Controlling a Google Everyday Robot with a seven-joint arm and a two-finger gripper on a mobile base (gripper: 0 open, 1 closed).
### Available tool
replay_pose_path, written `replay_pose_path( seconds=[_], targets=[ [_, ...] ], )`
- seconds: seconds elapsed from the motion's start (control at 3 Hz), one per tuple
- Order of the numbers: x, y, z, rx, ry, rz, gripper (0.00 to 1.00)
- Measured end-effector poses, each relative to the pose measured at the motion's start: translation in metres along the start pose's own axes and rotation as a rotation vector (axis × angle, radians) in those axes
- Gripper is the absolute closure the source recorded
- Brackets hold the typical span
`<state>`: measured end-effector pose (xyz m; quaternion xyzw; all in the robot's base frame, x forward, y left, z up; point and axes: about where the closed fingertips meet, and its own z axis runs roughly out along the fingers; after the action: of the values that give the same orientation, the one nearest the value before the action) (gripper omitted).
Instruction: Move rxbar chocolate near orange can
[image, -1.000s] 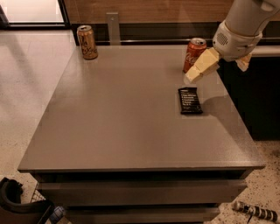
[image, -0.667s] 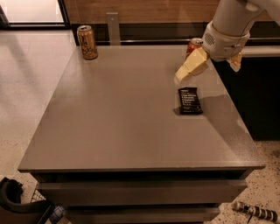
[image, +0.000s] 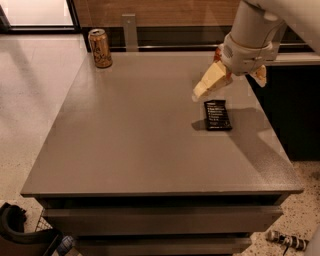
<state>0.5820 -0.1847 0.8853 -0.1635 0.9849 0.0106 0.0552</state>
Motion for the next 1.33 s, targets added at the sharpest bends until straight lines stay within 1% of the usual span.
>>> replay_pose_path(
  seconds=[0.33,0.67,1.0,1.33],
  targets=[
    [-0.002,0.012,0.029,0.016,0.071,0.026,0.00],
    [-0.003,0.015,0.056,-0.018,0.119,0.056,0.00],
    [-0.006,0.001,0.066,-0.064,0.124,0.117,0.00],
    [-0.005,-0.023,0.068,-0.111,0.104,0.207,0.00]
  ],
)
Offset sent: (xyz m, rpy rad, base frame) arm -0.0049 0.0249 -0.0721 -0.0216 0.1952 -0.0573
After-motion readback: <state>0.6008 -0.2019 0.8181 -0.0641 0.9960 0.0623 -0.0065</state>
